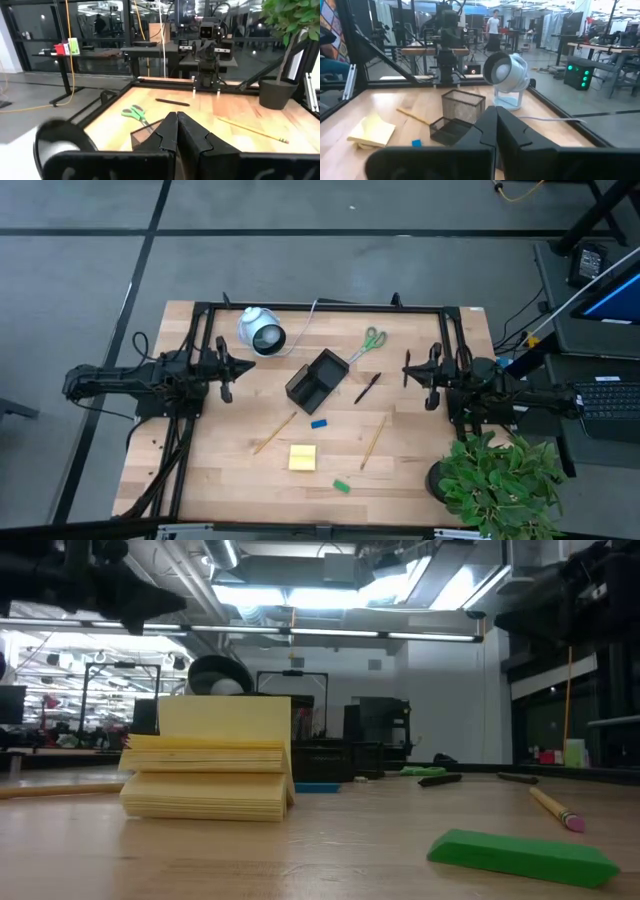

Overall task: Pick and place office supplies into organizer
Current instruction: Put the green scissors into the black desk organizer

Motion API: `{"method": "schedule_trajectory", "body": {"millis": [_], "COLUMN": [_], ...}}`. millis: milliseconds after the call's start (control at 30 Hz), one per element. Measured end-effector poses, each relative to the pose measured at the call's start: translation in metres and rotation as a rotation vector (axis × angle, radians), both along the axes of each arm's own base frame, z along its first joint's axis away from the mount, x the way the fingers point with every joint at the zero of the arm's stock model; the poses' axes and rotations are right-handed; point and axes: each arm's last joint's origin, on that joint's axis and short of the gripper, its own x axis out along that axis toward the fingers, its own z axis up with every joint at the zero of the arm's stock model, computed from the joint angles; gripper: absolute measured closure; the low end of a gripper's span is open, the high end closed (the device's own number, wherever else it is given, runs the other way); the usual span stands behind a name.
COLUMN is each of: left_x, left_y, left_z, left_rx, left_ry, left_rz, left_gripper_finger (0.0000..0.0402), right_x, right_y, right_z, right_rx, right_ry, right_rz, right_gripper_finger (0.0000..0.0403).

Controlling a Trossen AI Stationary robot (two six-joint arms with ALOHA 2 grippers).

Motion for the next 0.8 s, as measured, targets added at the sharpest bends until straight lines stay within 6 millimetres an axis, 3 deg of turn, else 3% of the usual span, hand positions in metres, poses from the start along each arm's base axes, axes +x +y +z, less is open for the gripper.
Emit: {"method": "schedule_trajectory", "body": {"millis": [367, 600, 800], "left_x": [0.011, 0.009, 0.017], "left_y": [0.0, -0.002, -0.001], "left_z": [0.049, 0.064, 0.063], "left_rx": [0.056, -0.018, -0.073], "left_ry": [-0.03, -0.08, 0.058], "left_rz": [-0.043, -0.088, -0.085], "left_gripper_finger": [0.04, 0.04, 0.04], "right_x": [0.004, 0.014, 0.029], "right_y": [-0.002, -0.003, -0.005], "right_z": [0.055, 0.095, 0.118], "right_rx": [0.035, 0.094, 0.131], "right_ry": [0.017, 0.09, 0.296], "right_rz": [-0.039, -0.044, -0.069], "right_gripper_finger": [0.0393, 0.0398, 0.0393]}}
